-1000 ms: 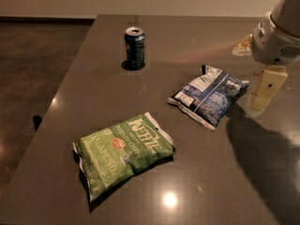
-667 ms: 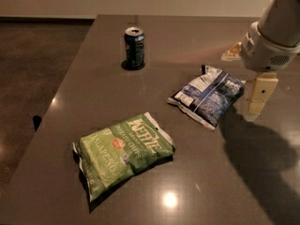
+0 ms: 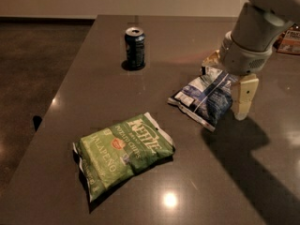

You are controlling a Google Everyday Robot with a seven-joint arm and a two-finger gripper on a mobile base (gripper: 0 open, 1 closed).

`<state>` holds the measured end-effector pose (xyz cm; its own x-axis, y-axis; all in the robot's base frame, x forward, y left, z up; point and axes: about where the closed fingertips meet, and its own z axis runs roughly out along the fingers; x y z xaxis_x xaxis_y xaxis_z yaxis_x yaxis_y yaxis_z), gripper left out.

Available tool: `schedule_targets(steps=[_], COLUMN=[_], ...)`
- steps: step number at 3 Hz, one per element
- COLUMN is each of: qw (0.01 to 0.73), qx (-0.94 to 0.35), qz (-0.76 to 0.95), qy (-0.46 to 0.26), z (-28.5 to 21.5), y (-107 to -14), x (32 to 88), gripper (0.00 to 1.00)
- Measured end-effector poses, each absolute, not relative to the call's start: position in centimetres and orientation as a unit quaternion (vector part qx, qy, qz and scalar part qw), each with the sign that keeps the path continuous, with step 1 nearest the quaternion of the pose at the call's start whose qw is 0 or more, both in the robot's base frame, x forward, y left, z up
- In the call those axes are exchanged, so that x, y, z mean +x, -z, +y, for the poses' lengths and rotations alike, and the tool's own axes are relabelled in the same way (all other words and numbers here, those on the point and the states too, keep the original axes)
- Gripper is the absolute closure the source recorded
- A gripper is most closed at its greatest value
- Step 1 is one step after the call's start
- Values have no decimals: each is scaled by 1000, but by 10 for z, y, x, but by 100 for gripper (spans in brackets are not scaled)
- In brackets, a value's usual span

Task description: Pick blue chip bag

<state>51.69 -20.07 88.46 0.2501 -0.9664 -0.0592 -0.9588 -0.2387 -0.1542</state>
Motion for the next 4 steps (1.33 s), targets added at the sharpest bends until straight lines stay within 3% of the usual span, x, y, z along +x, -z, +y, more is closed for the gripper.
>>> schedule_targets(steps=[2, 4], qw=[52, 40], qx=[-823, -833], qz=[565, 552], qy=[12, -8], z=[-184, -169], y=[-867, -854], x=[533, 533], gripper=[0, 49])
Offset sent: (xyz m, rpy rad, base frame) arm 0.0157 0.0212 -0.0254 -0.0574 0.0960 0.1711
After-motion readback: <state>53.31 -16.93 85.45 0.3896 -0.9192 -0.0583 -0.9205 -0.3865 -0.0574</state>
